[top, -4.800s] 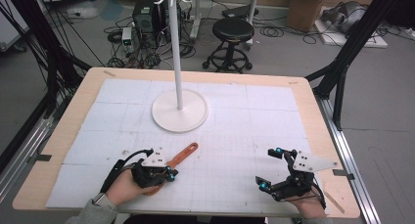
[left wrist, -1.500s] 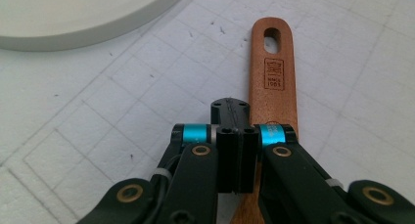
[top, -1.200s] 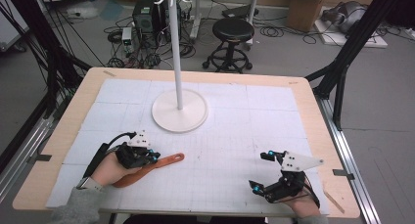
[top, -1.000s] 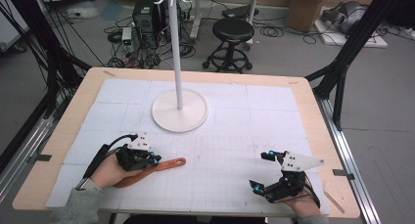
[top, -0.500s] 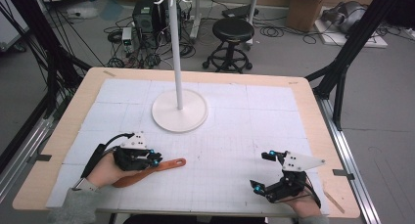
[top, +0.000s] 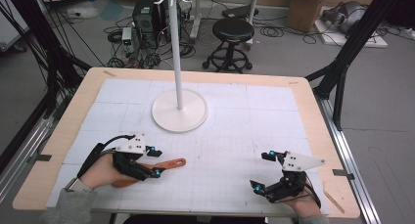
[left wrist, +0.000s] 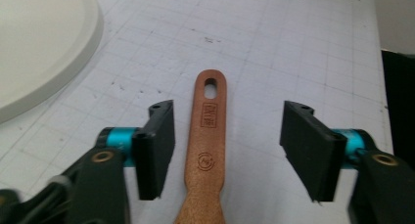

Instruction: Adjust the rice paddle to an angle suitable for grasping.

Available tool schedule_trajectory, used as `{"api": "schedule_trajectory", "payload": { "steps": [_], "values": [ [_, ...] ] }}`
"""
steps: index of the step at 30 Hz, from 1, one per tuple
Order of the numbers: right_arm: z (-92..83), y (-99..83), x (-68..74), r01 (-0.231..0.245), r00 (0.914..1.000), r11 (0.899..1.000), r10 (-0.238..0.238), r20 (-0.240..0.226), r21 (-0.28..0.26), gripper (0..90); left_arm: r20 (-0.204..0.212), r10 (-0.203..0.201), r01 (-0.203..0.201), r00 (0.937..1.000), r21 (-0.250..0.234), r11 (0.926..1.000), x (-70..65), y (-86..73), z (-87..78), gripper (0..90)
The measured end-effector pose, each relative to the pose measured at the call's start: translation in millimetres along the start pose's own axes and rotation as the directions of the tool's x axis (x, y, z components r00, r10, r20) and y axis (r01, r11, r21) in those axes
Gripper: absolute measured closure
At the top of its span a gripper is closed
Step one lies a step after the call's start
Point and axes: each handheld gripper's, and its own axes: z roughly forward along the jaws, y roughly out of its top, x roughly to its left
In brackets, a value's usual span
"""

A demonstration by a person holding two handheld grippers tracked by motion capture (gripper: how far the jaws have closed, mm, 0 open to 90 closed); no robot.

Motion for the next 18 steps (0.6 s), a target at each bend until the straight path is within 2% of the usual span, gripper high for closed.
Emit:
{"api": "schedule_trajectory", "payload": {
  "steps": [3,7,9,12,14,16,18],
  "values": [
    [0.1,0.0,0.0,0.002,1.0,1.0,-0.002,0.0,0.003,0.0,-0.021,0.005,-0.005,0.9998,0.008,1.0,-1.1,2.4,-1.7,26.7],
    [0.0,0.2,0.3,0.0,1.0,1.0,0.0,0.0,0.003,0.0,-0.012,-0.004,0.004,0.9999,0.0,1.0,0.0,3.2,-3.7,17.5],
    [0.0,0.2,0.3,0.0,1.0,1.0,0.0,0.001,0.003,0.0,0.008,-0.005,0.005,1.0,-0.006,1.0,-1.0,4.8,-4.3,12.4],
    [-0.2,0.6,0.3,0.002,1.0,1.0,-0.002,0.004,-0.001,0.0,0.001,0.056,-0.056,0.9984,0.028,0.998,-4.3,10.8,-6.0,10.8],
    [-0.5,0.7,0.2,0.006,1.0,1.0,-0.005,0.005,-0.007,0.0,0.02,0.082,-0.083,0.9964,0.032,0.9961,-5.1,14.9,-7.1,10.3],
    [-1.3,0.4,0.3,0.005,1.0,1.0,-0.005,0.006,-0.003,0.0,0.022,0.107,-0.108,0.994,0.045,0.9931,-4.2,17.1,-7.4,10.3],
    [-1.6,0.0,0.5,-0.001,1.0,1.0,0.001,0.005,-0.004,0.0,0.03,0.101,-0.102,0.9945,0.056,0.9932,-2.2,17.7,-5.7,10.3]
  ]
}}
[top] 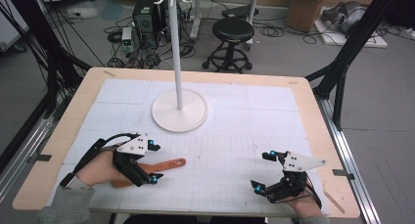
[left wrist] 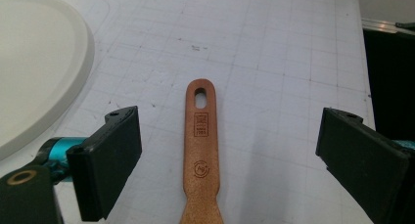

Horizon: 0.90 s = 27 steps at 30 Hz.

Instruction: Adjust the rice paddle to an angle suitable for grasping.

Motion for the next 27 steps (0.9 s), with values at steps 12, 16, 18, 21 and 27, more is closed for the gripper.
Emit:
{"api": "schedule_trajectory", "payload": {
  "steps": [12,16,18,21,27],
  "values": [
    [-3.5,-3.0,0.0,-0.006,1.0,1.0,0.006,0.007,0.004,0.0,0.026,-0.01,0.005,0.9996,0.167,0.9859,12.1,-6.2,18.0,21.9],
    [-5.3,-4.4,-0.9,-0.014,0.9998,1.0,0.014,0.012,0.004,0.0,0.019,-0.009,0.006,0.9998,0.174,0.9848,15.8,-8.4,21.9,23.2],
    [-4.4,-4.7,-1.1,-0.014,0.9998,1.0,0.014,0.011,0.01,0.0,0.024,-0.011,0.006,0.9997,0.191,0.9816,17.8,-8.9,24.1,23.7],
    [-2.7,-3.5,0.2,-0.01,0.9999,1.0,0.01,0.002,0.009,0.0,0.009,-0.015,0.013,0.9998,0.219,0.9756,20.3,-11.4,28.7,24.1],
    [-1.1,-2.6,1.3,-0.003,1.0,1.0,0.003,-0.008,0.012,0.0,-0.002,0.01,-0.009,0.9999,0.242,0.9702,21.3,-13.3,33.2,30.5]
  ]
}}
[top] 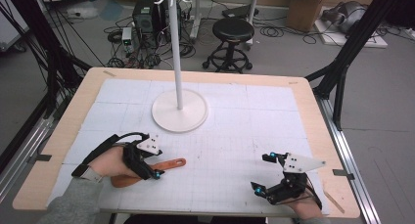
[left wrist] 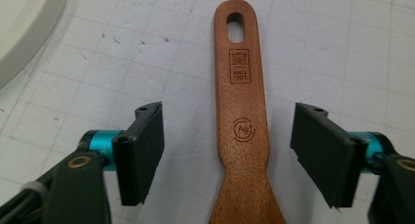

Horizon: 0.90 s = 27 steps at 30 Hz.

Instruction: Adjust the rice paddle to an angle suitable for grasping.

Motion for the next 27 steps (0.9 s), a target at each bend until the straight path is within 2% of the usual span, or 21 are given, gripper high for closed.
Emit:
{"api": "schedule_trajectory", "payload": {
  "steps": [7,9,27],
  "values": [
    [0.1,0.1,0.7,-0.006,1.0,1.0,0.006,0.001,-0.005,0.0,0.034,0.009,-0.01,0.9994,0.014,0.9999,-1.0,-0.1,0.2,41.6],
    [0.6,0.0,1.0,-0.004,1.0,1.0,0.004,0.0,0.0,0.0,0.031,0.007,-0.007,0.9995,0.009,0.9999,-1.7,-0.3,0.7,43.9],
    [1.5,-1.1,1.3,-0.006,1.0,1.0,0.006,-0.005,0.013,0.0,0.046,-0.011,0.01,0.9989,0.012,0.9999,2.1,0.0,0.9,49.2]
  ]
}}
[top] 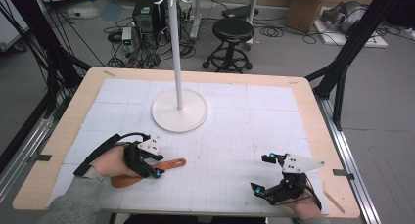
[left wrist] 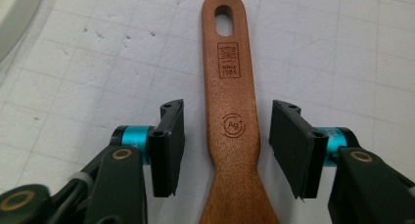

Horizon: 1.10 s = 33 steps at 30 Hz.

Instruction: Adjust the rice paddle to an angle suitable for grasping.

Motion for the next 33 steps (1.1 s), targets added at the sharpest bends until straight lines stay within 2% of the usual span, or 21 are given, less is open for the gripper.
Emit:
{"api": "schedule_trajectory", "payload": {
  "steps": [5,12,19,25,28,31,33],
  "values": [
    [1.6,-0.5,0.0,-0.001,1.0,1.0,0.001,0.0,0.008,0.0,0.004,-0.004,0.004,1.0,0.002,1.0,1.4,0.0,-0.9,54.5],
    [1.0,-0.4,0.8,-0.005,1.0,1.0,0.005,-0.002,0.008,0.0,0.002,0.02,-0.02,0.9998,0.005,0.9998,-1.6,1.1,-1.1,63.9],
    [1.3,-0.8,0.5,-0.001,1.0,1.0,0.001,-0.004,0.016,0.0,0.003,0.007,-0.007,1.0,0.0,1.0,-1.3,0.9,-0.9,64.5],
    [0.7,-0.7,0.5,-0.003,1.0,1.0,0.003,-0.008,0.016,0.0,-0.014,0.022,-0.021,0.9997,0.011,0.9997,-4.7,2.6,-3.2,65.0],
    [0.6,-0.8,-0.3,0.001,1.0,1.0,-0.001,-0.006,0.014,0.0,-0.03,0.02,-0.021,0.9993,-0.017,0.9996,-6.2,3.0,-10.5,65.0],
    [-0.1,-0.5,-0.5,-0.002,1.0,1.0,0.002,-0.006,0.013,0.0,-0.047,0.015,-0.018,0.9988,-0.069,0.9974,-7.5,3.1,-22.6,65.0],
    [-0.1,-0.1,-0.9,0.002,1.0,1.0,-0.002,-0.005,0.008,0.0,-0.062,-0.001,-0.006,0.9981,-0.121,0.9926,-9.2,2.9,-33.5,65.0]
  ]
}}
